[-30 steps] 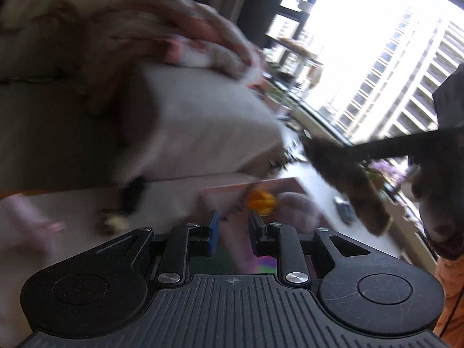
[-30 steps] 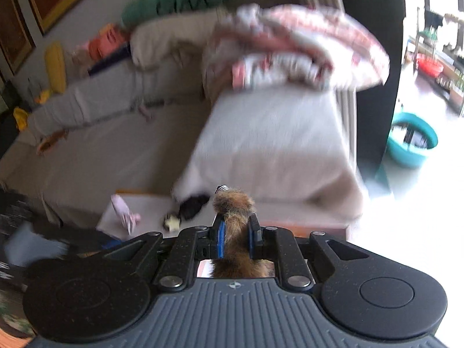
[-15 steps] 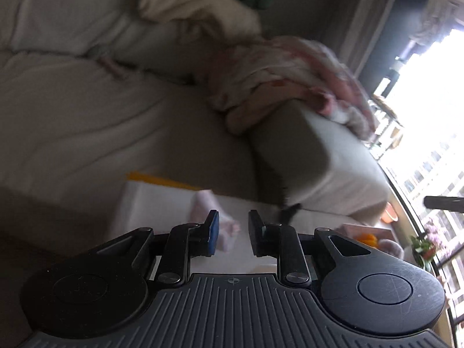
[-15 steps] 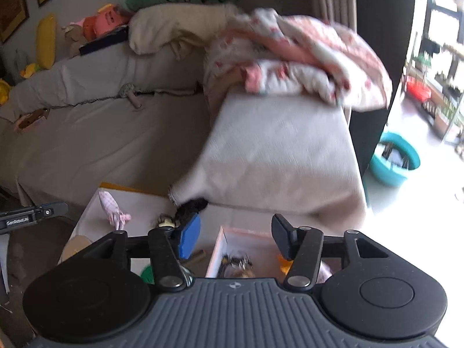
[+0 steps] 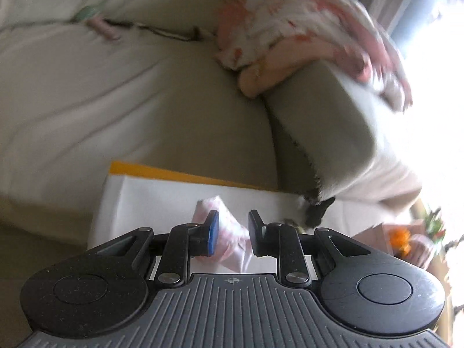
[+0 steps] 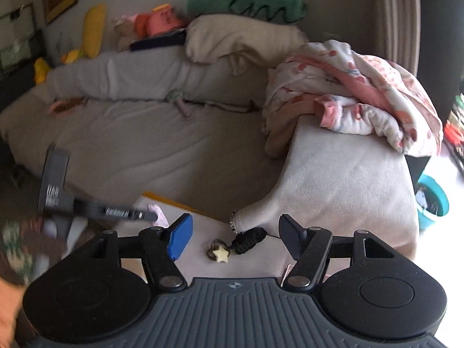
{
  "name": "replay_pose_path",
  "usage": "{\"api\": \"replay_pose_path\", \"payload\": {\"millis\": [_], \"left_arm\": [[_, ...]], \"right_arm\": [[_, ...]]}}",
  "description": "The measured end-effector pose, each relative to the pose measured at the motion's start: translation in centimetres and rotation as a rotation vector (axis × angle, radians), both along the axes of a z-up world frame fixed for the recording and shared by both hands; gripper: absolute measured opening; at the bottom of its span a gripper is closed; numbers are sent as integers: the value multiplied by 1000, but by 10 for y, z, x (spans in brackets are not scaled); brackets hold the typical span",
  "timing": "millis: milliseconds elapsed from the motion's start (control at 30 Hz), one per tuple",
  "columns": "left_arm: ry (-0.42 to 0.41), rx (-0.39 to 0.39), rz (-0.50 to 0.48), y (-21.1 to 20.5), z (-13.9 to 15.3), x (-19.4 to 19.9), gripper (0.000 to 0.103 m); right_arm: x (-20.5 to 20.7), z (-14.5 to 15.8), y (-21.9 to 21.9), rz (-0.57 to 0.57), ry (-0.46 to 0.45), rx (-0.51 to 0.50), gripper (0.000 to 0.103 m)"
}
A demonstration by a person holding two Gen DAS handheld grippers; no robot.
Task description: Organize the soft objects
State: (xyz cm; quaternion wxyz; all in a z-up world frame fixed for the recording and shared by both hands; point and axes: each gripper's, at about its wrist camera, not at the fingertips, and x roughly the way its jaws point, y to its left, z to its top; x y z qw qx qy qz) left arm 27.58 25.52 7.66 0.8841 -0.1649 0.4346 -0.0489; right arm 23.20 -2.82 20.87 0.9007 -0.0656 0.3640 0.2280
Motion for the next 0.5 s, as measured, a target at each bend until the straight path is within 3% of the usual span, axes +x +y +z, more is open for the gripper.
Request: {"api": "replay_pose_path", "payload": {"millis": [133,267,367,500], "left_arm": [[79,117,-47,-16,-16,19,24],[160,186,-89,-27,-38,34,24],[171,194,-102,-29,-45,39,25],[178,141,-110,-25,-44,48,25]], "right_arm": [[9,-17,-3,15,40,-24,66],[19,-32,-12,-1,96,4,66],[23,-43,-17,-6,115,-1,66],[27,-53,-18,-2,138,-6,66]]}}
